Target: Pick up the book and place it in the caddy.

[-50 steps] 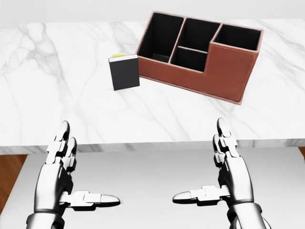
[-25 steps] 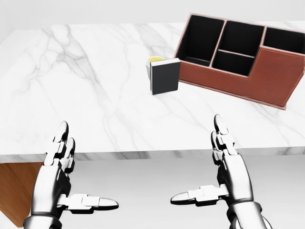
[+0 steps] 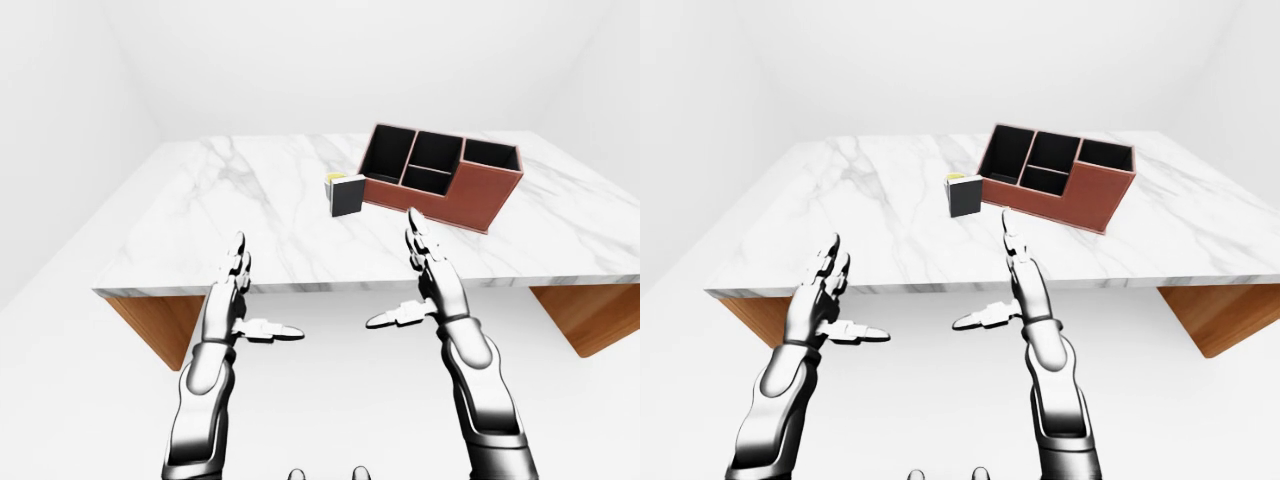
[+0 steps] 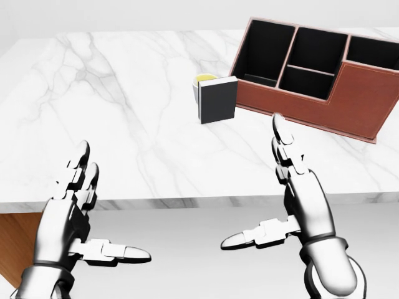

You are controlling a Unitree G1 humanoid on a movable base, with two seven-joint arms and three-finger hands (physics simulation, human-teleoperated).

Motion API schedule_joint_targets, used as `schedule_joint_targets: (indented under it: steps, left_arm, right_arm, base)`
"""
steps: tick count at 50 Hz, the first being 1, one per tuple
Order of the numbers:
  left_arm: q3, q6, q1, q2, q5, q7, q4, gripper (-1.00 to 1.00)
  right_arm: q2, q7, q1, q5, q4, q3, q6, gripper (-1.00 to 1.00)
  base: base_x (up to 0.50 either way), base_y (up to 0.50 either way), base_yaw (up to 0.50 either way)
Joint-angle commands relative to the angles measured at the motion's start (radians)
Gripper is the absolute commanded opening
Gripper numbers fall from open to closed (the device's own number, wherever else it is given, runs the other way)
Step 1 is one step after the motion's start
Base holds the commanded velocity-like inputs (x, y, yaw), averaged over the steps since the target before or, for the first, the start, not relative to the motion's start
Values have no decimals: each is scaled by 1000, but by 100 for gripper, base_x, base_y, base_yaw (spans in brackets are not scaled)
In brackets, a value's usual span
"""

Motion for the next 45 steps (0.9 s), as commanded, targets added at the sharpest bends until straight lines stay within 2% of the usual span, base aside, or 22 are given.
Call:
schedule_joint_targets:
  steps: [1, 15, 35, 45]
  left_arm:
    - [18, 0, -53, 15, 17, -36, -77, 100]
    - [55, 0, -119, 37, 16, -58, -229, 100]
    - [54, 0, -107, 34, 27, -48, -193, 100]
    - [45, 0, -110, 34, 53, -47, -178, 100]
  right_arm:
    - [-30, 88, -92, -56, -65, -21, 0, 100]
    - [-68, 191, -177, -94, -105, -46, 0, 100]
    - [-64, 177, -194, -121, -82, -45, 0, 100]
    - [-66, 173, -185, -139, -77, -48, 0, 100]
  base:
    - [0, 0, 0]
    - [5, 0, 0]
    - [42, 0, 0]
    - [25, 0, 0]
